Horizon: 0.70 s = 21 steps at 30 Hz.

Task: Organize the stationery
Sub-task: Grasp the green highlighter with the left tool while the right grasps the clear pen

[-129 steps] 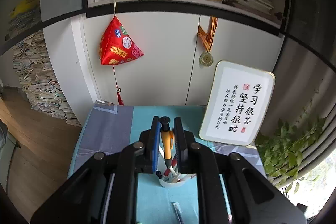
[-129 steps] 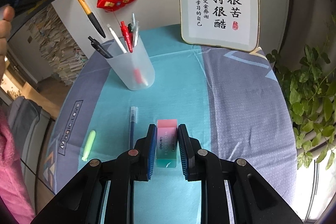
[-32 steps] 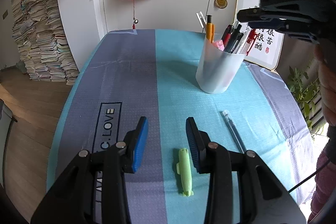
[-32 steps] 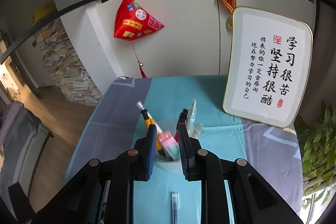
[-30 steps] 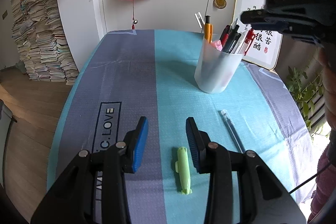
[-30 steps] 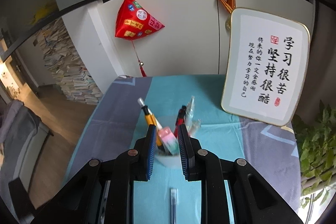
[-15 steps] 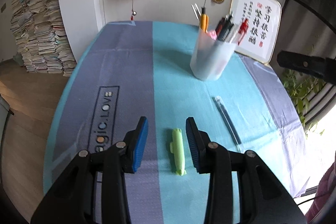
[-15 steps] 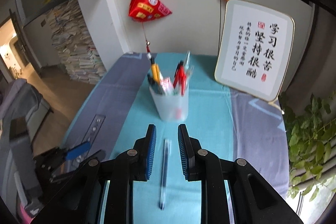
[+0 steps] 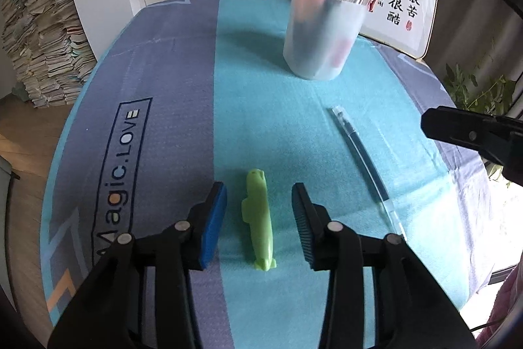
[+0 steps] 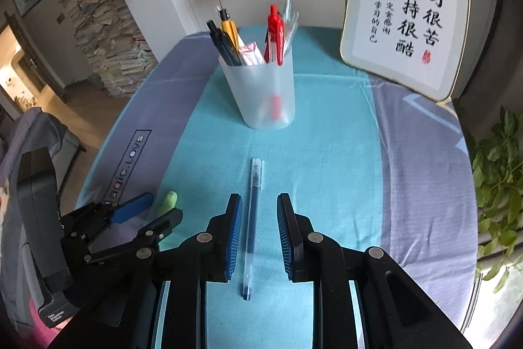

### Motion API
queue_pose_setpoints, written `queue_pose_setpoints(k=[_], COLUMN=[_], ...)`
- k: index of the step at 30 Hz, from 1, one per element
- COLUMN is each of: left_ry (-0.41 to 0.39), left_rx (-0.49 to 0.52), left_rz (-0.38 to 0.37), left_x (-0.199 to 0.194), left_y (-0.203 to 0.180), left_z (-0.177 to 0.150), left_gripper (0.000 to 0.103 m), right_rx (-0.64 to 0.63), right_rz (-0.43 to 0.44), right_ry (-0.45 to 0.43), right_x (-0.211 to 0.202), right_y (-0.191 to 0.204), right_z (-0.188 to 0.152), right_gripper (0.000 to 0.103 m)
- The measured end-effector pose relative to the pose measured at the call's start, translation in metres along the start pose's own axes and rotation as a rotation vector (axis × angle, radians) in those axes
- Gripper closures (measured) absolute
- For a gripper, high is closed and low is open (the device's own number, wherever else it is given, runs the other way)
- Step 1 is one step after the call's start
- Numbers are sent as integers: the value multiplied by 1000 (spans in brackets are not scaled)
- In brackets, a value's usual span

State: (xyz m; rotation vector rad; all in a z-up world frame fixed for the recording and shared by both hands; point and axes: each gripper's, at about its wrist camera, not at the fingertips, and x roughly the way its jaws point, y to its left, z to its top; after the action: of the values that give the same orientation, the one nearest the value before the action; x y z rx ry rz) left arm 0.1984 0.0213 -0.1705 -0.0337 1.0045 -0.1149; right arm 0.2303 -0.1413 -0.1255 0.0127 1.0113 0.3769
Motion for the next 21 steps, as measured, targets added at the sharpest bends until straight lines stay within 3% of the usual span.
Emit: queue_pose_setpoints(k=[5, 9, 12, 14, 21], left_ry=[18, 16, 16, 2, -65], left_rx=[-8, 11, -4, -8, -6], left_rz=[11, 25, 12, 6, 0], left_x=[7, 9, 7, 3, -20], left_y=[3, 3, 6, 9, 12], left_z=[3, 4, 5, 5, 11], left_gripper=[73, 88, 91, 91, 91], right_rx=[6, 12, 14, 12, -8], right_rz=[7, 11, -4, -14, -40], right_ry=[28, 63, 83, 91, 128], right_x=[15, 31, 43, 51, 72], right_y=[0, -1, 0, 0, 9], right_z=[3, 7, 10, 12, 23], right_gripper=[81, 81, 77, 68, 66])
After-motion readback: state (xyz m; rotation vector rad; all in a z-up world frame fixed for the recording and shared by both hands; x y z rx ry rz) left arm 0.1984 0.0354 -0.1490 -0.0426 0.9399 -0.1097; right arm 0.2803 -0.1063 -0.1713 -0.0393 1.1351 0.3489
